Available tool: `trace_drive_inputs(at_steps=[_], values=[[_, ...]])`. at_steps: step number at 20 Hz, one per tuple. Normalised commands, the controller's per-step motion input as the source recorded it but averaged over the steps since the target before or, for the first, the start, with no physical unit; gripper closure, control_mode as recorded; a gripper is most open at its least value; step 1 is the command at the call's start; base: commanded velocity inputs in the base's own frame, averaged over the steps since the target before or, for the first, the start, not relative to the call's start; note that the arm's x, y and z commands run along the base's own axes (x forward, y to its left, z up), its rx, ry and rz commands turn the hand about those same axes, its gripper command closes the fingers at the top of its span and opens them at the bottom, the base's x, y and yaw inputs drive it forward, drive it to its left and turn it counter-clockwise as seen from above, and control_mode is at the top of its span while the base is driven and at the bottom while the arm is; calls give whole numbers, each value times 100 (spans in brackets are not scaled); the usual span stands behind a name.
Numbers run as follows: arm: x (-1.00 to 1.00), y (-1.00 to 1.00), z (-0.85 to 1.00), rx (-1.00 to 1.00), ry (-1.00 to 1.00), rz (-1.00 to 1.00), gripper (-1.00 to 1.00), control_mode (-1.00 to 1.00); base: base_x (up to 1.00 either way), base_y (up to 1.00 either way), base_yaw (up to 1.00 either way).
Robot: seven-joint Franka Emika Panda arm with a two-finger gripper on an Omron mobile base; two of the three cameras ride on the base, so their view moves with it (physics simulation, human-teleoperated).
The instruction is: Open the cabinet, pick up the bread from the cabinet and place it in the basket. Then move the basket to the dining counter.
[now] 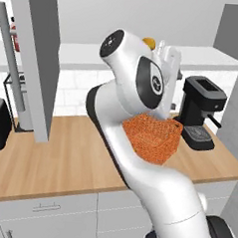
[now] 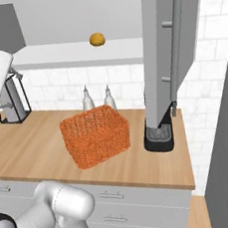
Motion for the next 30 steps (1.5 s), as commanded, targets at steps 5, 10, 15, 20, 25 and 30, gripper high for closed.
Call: trace_drive_inputs(at_steps=[5,10,15,20,25,30], values=[[12,76,0,-50,54,34,-100,-100,0,0,0],[37,49,0,-46,53,37,-100,-100,0,0,0],[48,19,2,-41,53,36,-100,-100,0,0,0],[42,0,0,-39,55,37,-100,-100,0,0,0],[9,-9,0,-9,31,43,-100,-100,0,0,0],[20,-18,1,2,18,41,-100,-100,0,0,0]])
